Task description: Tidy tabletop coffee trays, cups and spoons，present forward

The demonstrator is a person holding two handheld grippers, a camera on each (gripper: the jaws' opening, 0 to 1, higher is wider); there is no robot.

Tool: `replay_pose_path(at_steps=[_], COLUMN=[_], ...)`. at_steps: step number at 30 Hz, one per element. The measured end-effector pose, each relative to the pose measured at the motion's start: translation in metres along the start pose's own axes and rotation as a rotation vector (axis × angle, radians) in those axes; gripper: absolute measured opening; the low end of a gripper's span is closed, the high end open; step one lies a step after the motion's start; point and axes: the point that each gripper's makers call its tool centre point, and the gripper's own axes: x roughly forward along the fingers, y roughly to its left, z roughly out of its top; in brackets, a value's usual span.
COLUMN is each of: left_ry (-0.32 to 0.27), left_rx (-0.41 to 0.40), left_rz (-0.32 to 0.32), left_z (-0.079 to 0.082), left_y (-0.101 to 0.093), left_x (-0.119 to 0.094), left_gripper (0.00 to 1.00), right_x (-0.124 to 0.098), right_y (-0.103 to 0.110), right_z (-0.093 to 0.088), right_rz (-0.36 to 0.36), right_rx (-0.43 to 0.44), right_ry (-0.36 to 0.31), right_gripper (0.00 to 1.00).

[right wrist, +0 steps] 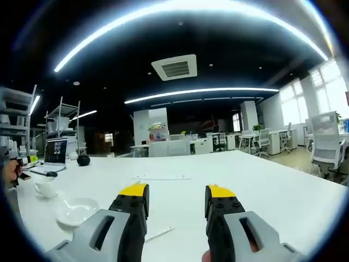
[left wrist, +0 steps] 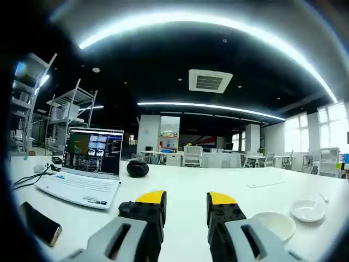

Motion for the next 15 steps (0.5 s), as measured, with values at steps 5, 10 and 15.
replay_pose_path(at_steps=[5,10,15], left_ry=[0.002,0.003,0.004], left_rx=[0.0,-0.004,-0.006], left_rz=[-0.001,-0.003,-0.009], left_z=[-0.0003,0.0002,0.0002], left_y=[-0.0009,-0.0014,-0.0032], left_x=[-0.0011,-0.0031,-0.0044], left_gripper=[0.31,0.31,0.31], right_x=[-0.0005,-0.0028,-0.0055], right_y=[0.0002,0.0002,-0.0005], right_z=[0.0,0.001,0.0008], right_rz=[0.0,-0.001,-0.003], right_rx=[0.001,0.008,0.006], right_ry=[-0.001,-0.008,-0.005], right_gripper=[0.42,0.42,0.42])
